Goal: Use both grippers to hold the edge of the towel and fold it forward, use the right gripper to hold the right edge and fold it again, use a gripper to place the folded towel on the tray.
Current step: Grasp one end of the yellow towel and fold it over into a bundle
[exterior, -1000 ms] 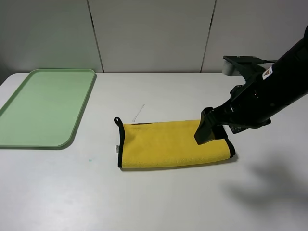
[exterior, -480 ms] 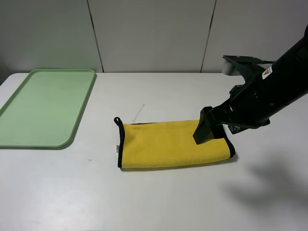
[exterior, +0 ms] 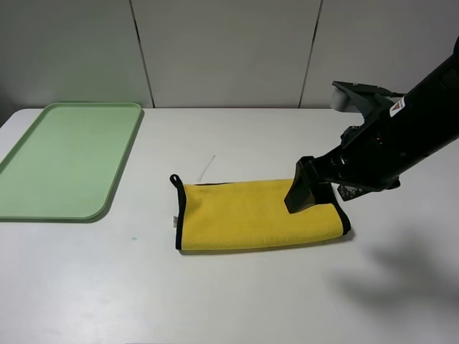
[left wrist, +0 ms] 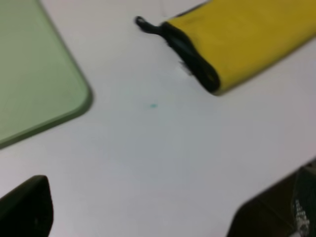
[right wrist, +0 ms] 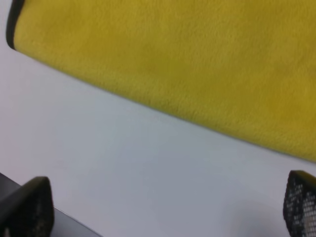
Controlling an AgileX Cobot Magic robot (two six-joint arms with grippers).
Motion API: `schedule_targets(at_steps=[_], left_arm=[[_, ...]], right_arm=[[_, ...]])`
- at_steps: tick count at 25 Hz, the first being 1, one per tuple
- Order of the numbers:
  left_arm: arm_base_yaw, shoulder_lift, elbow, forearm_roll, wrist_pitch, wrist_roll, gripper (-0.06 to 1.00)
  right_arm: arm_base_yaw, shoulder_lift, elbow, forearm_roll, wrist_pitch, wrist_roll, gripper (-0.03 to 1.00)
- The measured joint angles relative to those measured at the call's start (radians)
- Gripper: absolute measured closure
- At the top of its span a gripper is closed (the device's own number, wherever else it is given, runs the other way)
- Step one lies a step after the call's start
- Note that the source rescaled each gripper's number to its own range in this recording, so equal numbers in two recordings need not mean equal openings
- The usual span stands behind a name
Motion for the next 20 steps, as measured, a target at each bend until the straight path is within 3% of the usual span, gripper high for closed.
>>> schedule_targets(at_steps=[5, 6, 12, 17, 20], left_arm=[[0.219, 0.0, 0.0, 0.0, 0.0, 0.0, -0.02], [0.219, 0.0, 0.0, 0.0, 0.0, 0.0, -0.02], [0.422, 0.0, 0.0, 0.0, 0.0, 0.0, -0.02], [0.505, -0.048, 0.0, 0.0, 0.0, 0.0, -0.02], [0.512, -0.054, 0.0, 0.004, 0.0, 0.0, -0.02]], right_arm=[[0.0, 0.0, 0.0, 0.003, -0.002, 0.028, -0.03], [0.0, 0.0, 0.0, 0.003, -0.002, 0.029, -0.03], [0.0, 0.0, 0.0, 0.003, -0.005, 0.069, -0.03], [0.0, 0.0, 0.0, 0.0, -0.072, 0.105, -0.03], [0.0, 0.0, 0.0, -0.015, -0.137, 0.109, -0.03]])
